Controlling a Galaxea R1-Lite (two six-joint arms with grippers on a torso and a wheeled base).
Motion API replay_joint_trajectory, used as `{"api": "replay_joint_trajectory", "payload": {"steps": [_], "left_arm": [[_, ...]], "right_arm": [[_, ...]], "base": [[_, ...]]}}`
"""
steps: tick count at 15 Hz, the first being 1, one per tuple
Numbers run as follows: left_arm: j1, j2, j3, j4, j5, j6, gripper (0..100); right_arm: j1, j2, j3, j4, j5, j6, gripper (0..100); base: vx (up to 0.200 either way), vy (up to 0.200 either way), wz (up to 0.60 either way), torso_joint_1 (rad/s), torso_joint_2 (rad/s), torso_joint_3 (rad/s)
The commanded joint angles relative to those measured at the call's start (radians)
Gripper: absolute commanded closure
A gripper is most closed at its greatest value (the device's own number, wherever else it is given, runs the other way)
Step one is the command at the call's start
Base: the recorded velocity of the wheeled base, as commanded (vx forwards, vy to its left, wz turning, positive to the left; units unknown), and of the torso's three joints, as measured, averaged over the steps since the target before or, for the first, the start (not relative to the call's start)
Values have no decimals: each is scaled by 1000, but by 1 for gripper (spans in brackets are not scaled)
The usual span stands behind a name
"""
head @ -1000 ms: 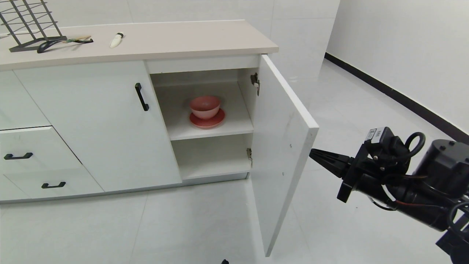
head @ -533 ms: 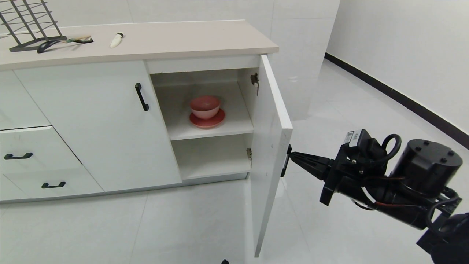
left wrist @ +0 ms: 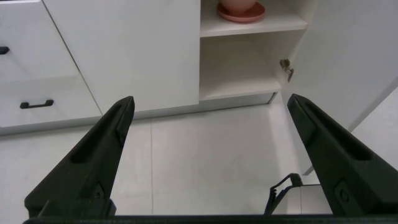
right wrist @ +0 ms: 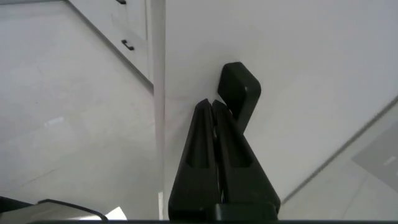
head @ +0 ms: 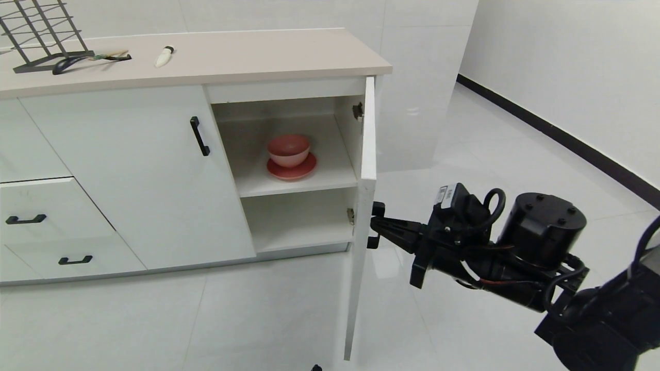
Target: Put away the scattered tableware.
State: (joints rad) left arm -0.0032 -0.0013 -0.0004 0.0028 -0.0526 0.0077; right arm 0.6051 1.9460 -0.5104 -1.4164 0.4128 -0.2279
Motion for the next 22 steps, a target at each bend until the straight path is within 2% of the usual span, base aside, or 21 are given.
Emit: {"api": "replay_joint_trajectory", "payload": {"steps": [1,13,22], "left_arm": [[0,1,0,0,0,0,0],[2,1,0,0,0,0,0],[2,1,-1,0,0,0,0]], "right_arm": [[25,56,-48,-3,-3,-1,100],[120,192,-286,-6,-3,-1,100],[148,271,-422,-9,-2,-2,100]], "base": [[0,0,0,0,0,0],[0,0,0,0,0,0],[0,0,0,0,0,0]]}}
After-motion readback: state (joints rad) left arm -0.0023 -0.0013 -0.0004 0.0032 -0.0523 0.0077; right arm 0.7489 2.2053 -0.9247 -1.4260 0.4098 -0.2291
